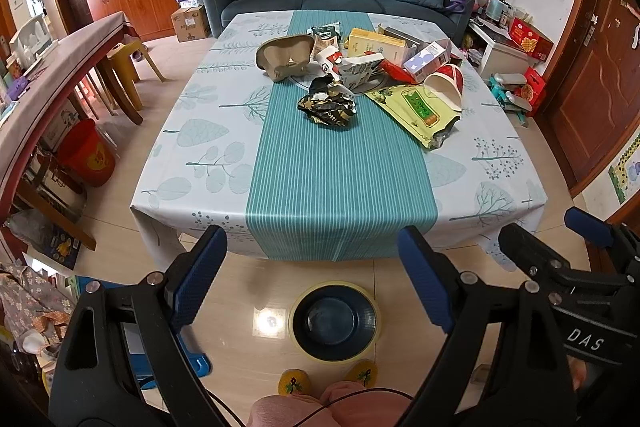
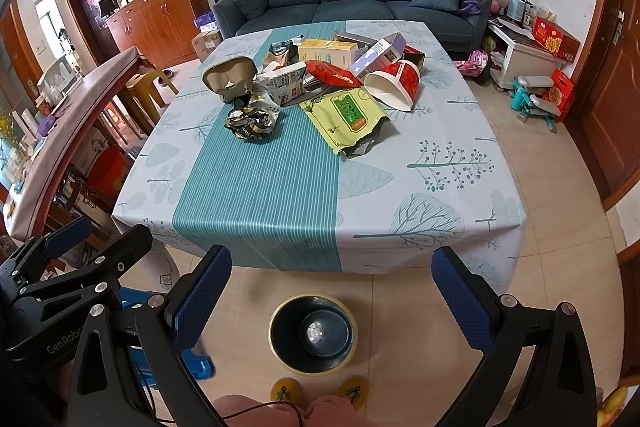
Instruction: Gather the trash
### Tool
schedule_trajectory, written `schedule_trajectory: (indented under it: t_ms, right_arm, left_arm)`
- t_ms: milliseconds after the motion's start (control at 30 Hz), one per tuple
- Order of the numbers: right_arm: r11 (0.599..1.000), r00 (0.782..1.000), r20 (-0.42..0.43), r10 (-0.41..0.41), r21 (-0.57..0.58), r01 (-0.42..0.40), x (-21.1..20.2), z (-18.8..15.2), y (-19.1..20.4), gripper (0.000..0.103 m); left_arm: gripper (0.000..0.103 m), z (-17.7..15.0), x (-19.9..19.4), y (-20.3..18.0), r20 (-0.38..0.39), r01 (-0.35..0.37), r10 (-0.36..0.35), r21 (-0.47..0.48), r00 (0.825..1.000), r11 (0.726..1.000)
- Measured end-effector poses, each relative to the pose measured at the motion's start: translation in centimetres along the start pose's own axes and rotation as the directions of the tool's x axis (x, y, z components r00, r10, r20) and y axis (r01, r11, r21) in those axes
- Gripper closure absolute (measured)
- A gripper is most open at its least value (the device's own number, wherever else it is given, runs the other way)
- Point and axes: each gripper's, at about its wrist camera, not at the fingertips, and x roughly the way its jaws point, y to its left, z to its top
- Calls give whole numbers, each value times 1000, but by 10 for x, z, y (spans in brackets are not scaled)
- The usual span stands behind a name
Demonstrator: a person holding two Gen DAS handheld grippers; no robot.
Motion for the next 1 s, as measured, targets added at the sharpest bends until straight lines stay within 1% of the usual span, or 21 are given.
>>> schedule_trajectory:
  t_ms: [300,500,700,767,1000]
  right_arm:
    - [1000,1000,3,0,-1,0,-1,1,0,1]
    - [1000,1000,12,4,-2,-4,-3,9,2,1]
    - [1000,999,36,24,3,-24,-5,26,1,1]
    - [999,998,47,33,5,-34,-10,20,-5,1]
    - [998,996,69,62,-7,-62,-10,32,-2,1]
  left_arm:
    - [17,0,-1,-1,3,-1,1,-1,1000,1000]
    - [17,4,-10,-8,29,-5,5,-4,1000,1000]
    - [17,13,-21,-9,60,-24,24,2,998,1000]
    - [17,16,-23,-8,63,-34,34,1,997,999]
    - [17,26,-28,0,67,-58,59,-18,996,998]
